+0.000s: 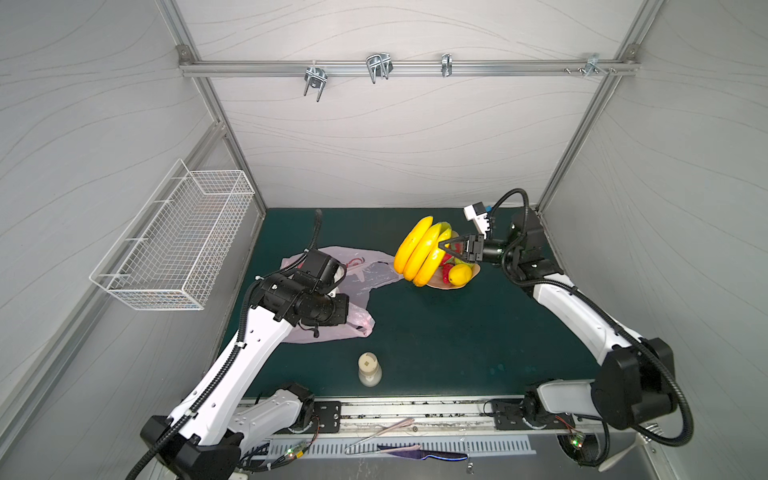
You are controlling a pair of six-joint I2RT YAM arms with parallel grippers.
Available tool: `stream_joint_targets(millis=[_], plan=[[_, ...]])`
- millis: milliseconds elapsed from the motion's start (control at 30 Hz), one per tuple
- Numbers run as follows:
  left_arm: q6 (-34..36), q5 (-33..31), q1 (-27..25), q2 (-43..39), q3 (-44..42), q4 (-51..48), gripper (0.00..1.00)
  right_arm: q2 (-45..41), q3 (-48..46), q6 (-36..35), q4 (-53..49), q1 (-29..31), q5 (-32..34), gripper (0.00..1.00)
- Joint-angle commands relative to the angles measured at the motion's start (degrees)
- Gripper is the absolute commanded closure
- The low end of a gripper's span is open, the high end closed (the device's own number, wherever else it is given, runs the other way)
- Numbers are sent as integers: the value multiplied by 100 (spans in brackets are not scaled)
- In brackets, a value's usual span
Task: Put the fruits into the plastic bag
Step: 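Lift the yellow bananas from the bowl with the right gripper, then move the bananas into the bag's opening held by the left gripper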
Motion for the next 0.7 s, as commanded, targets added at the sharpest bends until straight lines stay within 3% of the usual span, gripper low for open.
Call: stream_joint_targets(millis=[0, 200, 667], plan=[[-39, 53, -1, -90, 159, 213, 100, -139, -241, 218, 525, 611, 595, 75], [-83, 171, -3, -166, 264, 326, 100, -90, -594, 245, 803, 1401, 1363, 76], [-1, 1369, -3, -599, 135, 1154, 100, 785, -688, 831, 2114, 1836, 1949, 77]])
